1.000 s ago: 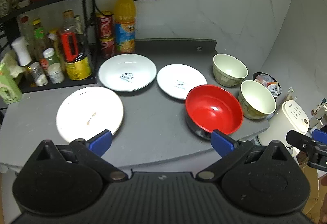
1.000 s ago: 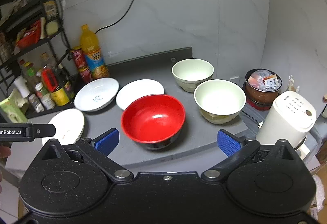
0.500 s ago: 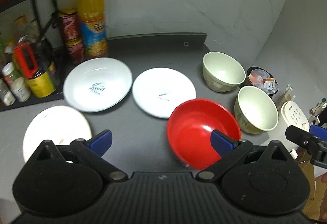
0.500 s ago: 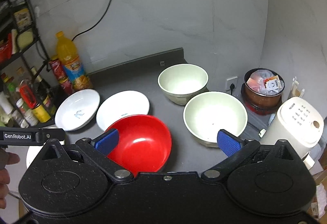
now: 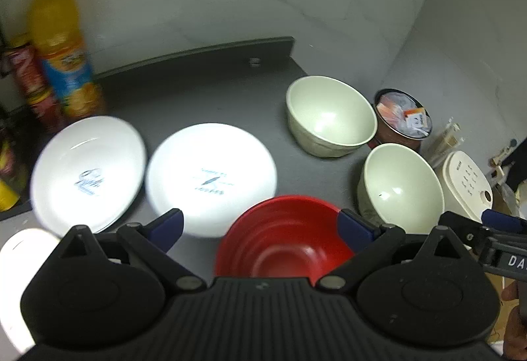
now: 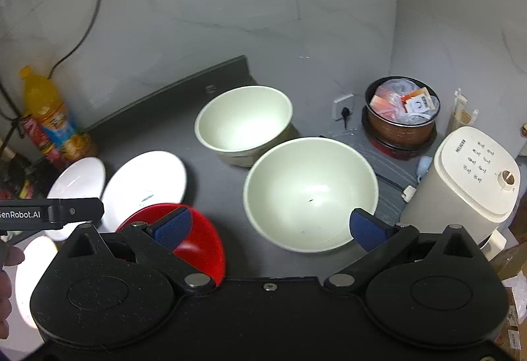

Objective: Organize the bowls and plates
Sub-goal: 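Reach both grippers to the larger cream bowl and close on its rim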

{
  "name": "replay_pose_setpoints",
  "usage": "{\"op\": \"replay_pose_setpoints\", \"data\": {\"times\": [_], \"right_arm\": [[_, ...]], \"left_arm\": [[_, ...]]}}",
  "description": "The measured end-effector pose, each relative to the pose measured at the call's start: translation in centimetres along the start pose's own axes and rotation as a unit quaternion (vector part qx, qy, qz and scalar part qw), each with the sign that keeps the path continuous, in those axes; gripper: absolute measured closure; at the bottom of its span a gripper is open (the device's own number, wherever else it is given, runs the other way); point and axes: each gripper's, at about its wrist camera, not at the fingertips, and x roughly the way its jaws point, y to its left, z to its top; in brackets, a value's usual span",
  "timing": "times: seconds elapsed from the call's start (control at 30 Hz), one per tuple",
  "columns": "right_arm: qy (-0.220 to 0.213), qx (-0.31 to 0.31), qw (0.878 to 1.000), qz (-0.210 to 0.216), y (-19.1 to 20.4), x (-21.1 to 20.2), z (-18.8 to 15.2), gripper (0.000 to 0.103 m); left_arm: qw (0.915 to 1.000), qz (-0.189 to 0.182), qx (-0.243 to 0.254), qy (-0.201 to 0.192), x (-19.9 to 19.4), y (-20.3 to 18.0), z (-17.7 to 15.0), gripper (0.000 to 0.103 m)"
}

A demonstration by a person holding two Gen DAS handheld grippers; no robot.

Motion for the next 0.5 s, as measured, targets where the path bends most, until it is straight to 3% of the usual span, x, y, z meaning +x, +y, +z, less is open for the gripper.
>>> {"op": "replay_pose_setpoints", "data": {"times": [0.17, 0.33, 0.5], "right_arm": [[0.012, 0.023, 0.999, -0.021, -1.5, 1.8, 0.6, 0.006], [0.025, 0.047, 0.998, -0.040, -3.3, 3.6, 0.8, 0.021], [0.035, 0.053, 0.996, -0.059, -4.6, 5.0, 0.4, 0.028]], "left_arm": [[0.9995, -0.019, 0.019, 0.015, 2.8, -1.4, 1.7, 0.011], [0.9977, -0.043, 0.047, 0.021, 5.3, -3.5, 2.9, 0.019], [0.9952, -0.067, 0.062, 0.036, 7.7, -5.4, 3.5, 0.029]]}}
